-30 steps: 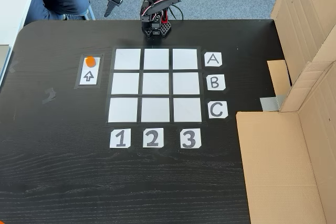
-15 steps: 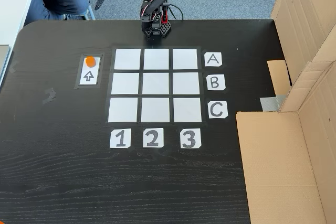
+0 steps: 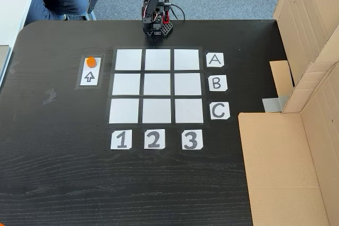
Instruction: Pick up the round, orange token and place it in the grid on square A1.
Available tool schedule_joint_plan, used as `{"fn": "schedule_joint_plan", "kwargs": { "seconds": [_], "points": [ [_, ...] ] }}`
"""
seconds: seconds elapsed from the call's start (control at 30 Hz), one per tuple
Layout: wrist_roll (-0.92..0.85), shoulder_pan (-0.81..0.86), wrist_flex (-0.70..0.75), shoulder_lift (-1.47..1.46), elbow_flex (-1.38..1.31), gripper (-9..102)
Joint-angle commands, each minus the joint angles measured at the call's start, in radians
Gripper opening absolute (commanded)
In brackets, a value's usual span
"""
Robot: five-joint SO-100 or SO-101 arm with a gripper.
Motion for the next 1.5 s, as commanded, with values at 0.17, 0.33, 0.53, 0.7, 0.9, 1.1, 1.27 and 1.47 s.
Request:
{"fn": "schedule_joint_plan", "kwargs": {
  "seconds": [0.17, 0.33, 0.53, 0.7, 0.9, 1.1, 1.27, 1.47],
  "points": [
    [-0.002, -0.08, 0.009, -0.087, -0.13, 30],
    [-0.002, -0.149, 0.009, -0.169, -0.167, 30],
    [0.0, -0.233, 0.009, -0.252, -0.193, 30],
    [0.003, -0.307, 0.008, -0.311, -0.189, 30],
    [0.011, -0.374, 0.002, -0.396, -0.184, 30],
    [0.011, -0.419, -0.003, -0.449, -0.184, 29],
    [0.012, -0.433, -0.014, -0.511, -0.204, 29],
    [0.012, -0.433, -0.025, -0.604, -0.252, 30]
  ]
}}
